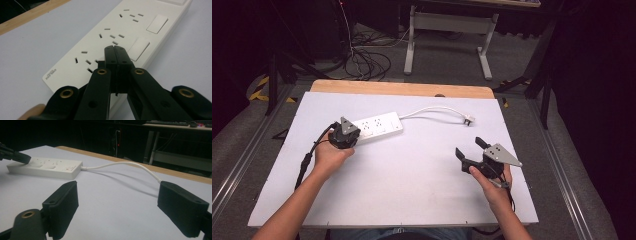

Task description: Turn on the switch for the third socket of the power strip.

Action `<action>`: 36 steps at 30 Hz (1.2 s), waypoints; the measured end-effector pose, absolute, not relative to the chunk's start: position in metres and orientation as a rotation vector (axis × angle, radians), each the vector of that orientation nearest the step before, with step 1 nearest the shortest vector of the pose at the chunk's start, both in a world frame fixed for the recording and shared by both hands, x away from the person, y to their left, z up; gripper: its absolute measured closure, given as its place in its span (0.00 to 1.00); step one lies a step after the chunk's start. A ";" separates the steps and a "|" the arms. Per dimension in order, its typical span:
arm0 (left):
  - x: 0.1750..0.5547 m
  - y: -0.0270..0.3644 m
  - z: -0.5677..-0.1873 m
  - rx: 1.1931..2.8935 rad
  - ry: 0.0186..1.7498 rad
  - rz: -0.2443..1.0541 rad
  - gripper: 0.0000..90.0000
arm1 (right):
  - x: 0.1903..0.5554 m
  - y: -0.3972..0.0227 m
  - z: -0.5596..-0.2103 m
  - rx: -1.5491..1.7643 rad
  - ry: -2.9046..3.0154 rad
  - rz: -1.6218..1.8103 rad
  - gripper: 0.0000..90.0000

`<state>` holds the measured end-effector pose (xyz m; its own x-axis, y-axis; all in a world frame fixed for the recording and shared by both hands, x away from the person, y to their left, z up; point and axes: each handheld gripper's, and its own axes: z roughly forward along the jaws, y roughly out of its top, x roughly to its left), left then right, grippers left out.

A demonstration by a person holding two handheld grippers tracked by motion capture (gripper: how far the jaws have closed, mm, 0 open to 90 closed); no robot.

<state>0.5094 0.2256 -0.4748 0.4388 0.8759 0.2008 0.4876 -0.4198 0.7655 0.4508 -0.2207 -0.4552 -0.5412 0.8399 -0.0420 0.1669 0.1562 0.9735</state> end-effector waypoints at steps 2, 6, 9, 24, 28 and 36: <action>0.510 0.225 -0.475 2.070 1.139 0.799 1.00 | 0.451 -0.221 -0.455 0.958 1.829 1.419 0.19; 0.509 0.226 -0.475 2.071 1.135 0.807 1.00 | 0.451 -0.221 -0.455 0.958 1.827 1.422 0.19; 0.509 0.226 -0.475 2.076 1.128 0.808 1.00 | 0.451 -0.221 -0.455 0.957 1.827 1.422 0.19; 0.499 0.241 -0.455 1.884 1.143 0.846 1.00 | 0.450 -0.222 -0.454 0.952 1.823 1.427 0.19; 0.487 0.251 -0.439 1.768 1.139 0.862 1.00 | 0.450 -0.221 -0.454 0.950 1.823 1.431 0.19; 0.470 0.269 -0.419 1.609 1.150 0.904 1.00 | 0.450 -0.220 -0.453 0.942 1.825 1.429 0.19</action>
<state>0.4701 0.2694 -0.4193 0.2908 0.9556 0.0472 0.2713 -0.1297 0.9537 0.4499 -0.2199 -0.4532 -0.5466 0.8360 -0.0482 0.1539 0.1569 0.9756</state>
